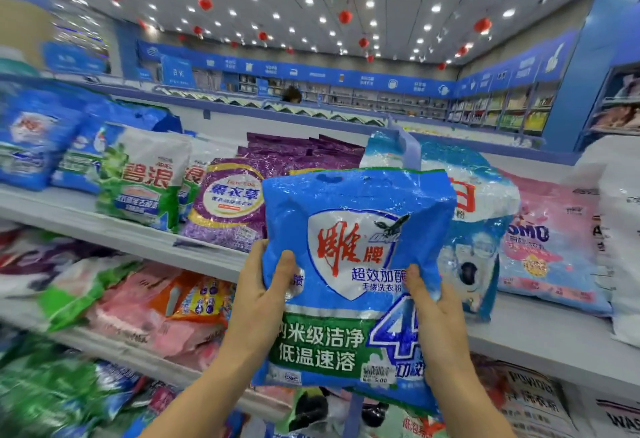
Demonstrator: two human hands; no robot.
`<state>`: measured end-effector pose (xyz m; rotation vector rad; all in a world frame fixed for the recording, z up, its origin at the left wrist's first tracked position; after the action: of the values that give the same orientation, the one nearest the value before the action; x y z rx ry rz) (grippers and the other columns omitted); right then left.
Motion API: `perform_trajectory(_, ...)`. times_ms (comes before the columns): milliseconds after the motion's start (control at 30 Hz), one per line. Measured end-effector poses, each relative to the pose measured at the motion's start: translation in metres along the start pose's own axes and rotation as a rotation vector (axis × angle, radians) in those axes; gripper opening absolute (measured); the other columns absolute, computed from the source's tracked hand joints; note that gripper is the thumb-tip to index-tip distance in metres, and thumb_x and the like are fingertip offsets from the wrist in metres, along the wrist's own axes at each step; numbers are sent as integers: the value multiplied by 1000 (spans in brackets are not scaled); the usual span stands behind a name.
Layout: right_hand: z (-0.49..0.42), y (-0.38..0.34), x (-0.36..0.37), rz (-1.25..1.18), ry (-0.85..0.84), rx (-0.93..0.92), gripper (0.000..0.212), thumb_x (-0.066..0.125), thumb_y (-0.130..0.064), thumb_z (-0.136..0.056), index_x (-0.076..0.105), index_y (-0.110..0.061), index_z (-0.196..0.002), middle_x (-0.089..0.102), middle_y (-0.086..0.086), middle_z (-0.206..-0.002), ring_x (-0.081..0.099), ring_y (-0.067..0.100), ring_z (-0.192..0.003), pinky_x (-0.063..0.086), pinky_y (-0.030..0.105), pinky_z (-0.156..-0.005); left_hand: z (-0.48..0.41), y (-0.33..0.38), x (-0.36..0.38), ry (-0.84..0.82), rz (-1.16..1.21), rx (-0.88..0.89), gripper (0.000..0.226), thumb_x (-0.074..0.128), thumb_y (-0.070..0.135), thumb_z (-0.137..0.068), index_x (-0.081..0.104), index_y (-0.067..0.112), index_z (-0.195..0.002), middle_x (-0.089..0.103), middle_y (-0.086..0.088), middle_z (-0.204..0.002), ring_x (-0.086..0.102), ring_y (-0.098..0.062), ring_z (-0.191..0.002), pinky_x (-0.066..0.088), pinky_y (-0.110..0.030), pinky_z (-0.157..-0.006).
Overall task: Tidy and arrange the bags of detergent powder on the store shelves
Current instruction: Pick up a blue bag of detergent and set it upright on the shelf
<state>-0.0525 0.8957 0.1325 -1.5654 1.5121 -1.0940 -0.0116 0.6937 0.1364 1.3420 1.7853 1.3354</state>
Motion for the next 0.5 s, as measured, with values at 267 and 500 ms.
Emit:
perform_trajectory(267,-8,5,88,-20,-109,-20,24,49,-18,-93,54,-13,-70,53,-14,-51,47,-7,-48,35,6,-48,-33,-7,-81,121,22,-49,77,54,67,-73,43,27,-139,49,12,-135,49,-9,-120,37,-35,-105)
perform_trajectory(500,-9,17,190,-58,-196,17,28,52,-36,-81,60,-9,-73,54,5,-65,51,11,-60,40,14,-53,-73,-14,-171,245,87,-90,33,48,47,-80,63,18,-80,70,2,-72,64,-20,-75,53,-41,-72)
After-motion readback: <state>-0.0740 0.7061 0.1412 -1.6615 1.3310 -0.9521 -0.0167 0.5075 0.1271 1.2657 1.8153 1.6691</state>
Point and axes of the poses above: each hand's wrist, its own z-axis away from the middle knuckle, its own x-axis out of the palm, y = z × x, the point moved 5 cm from there along -z, towards the middle knuckle
